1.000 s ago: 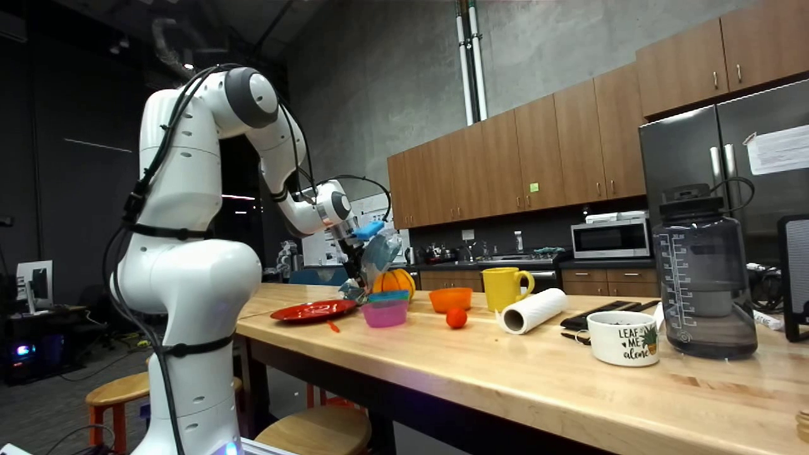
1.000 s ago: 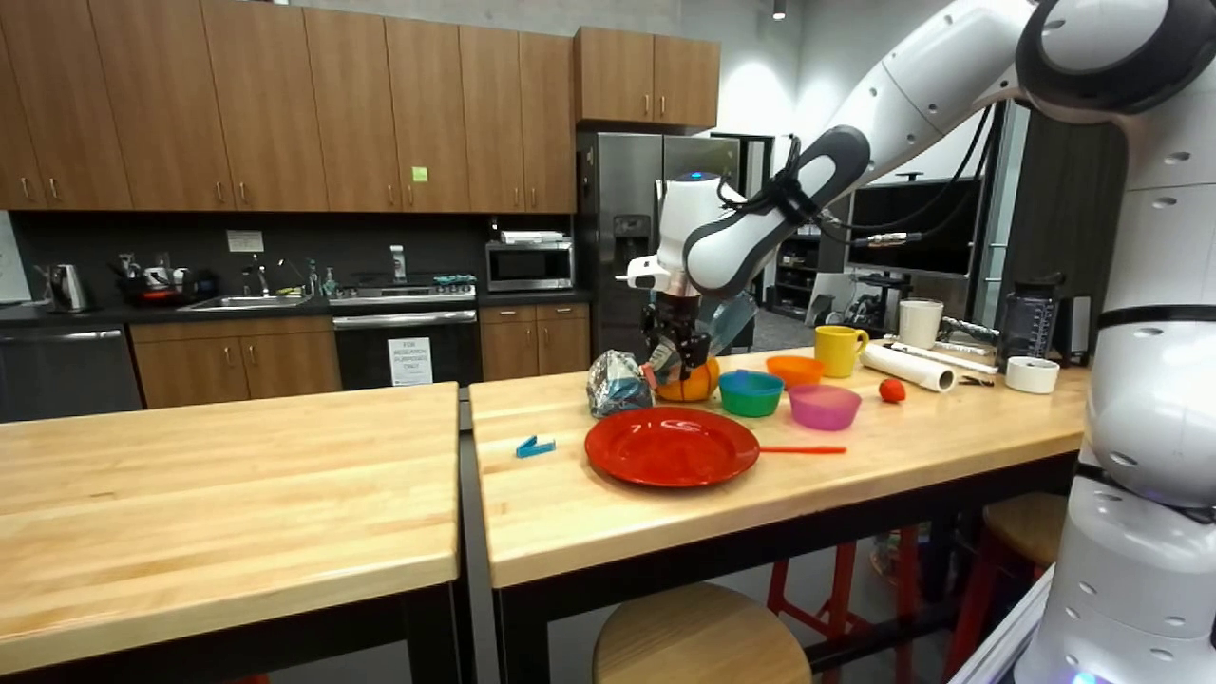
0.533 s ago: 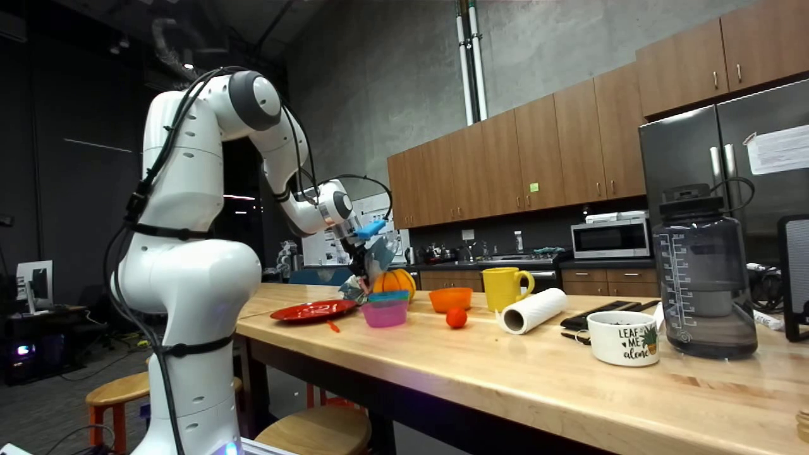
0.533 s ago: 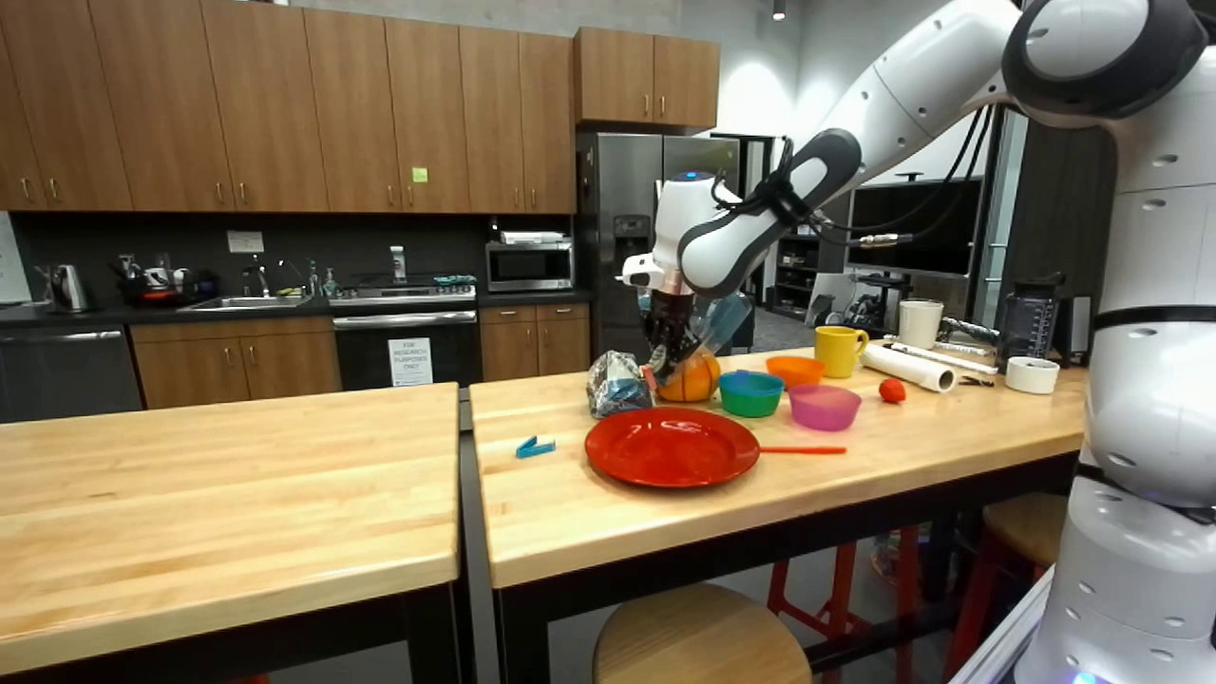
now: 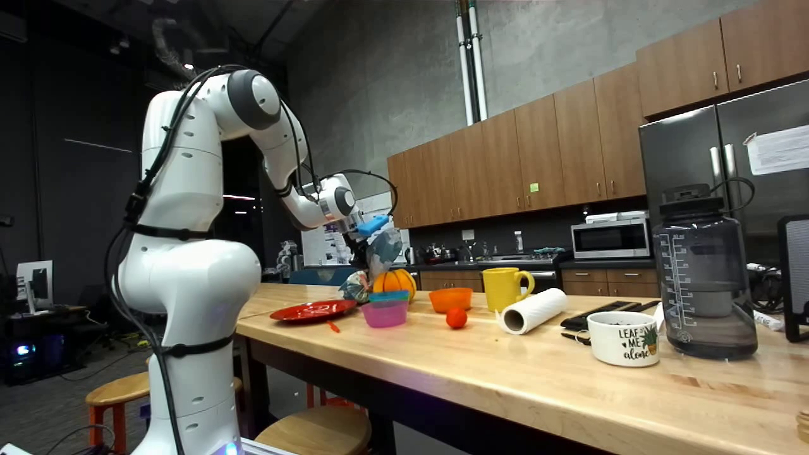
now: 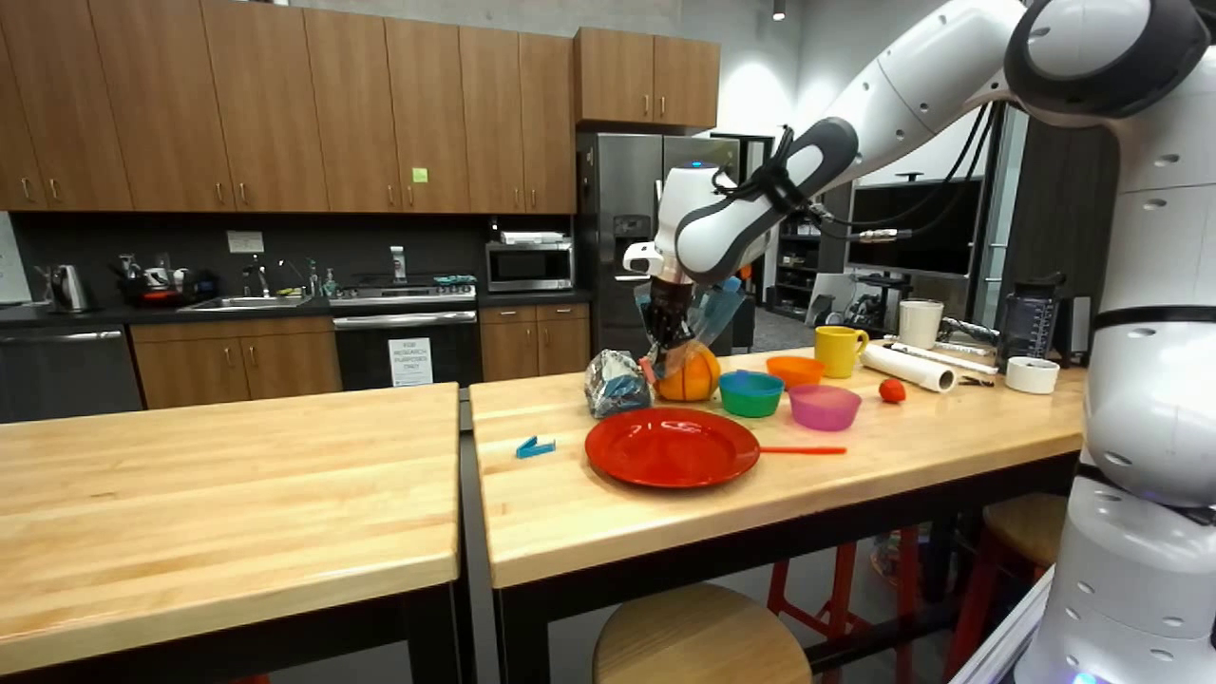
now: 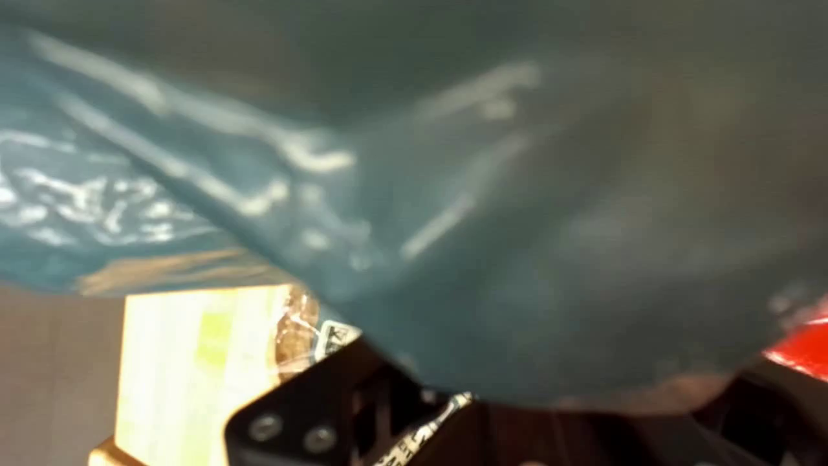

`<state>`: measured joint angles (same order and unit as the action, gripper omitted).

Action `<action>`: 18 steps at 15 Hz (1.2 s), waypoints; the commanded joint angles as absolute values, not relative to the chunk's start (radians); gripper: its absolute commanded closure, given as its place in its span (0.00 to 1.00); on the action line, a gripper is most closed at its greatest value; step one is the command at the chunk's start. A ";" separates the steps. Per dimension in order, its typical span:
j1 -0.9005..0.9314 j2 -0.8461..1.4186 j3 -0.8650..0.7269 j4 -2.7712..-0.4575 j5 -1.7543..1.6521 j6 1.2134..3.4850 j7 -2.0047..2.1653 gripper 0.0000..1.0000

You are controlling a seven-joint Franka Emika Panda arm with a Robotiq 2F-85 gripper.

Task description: Shift the plastic to the right

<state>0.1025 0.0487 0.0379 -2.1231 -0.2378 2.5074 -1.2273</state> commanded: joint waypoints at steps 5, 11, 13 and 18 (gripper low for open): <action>0.057 -0.106 0.028 -2.153 -0.056 2.500 -1.251 1.00; 0.057 -0.262 -0.045 -2.211 0.116 2.503 -1.272 1.00; 0.050 -0.315 -0.071 -2.238 0.112 2.514 -1.245 1.00; 0.017 -0.430 -0.140 -2.301 0.082 2.503 -1.186 1.00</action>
<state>0.0391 -0.3415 -0.1135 -2.2454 0.0953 2.5046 -1.2299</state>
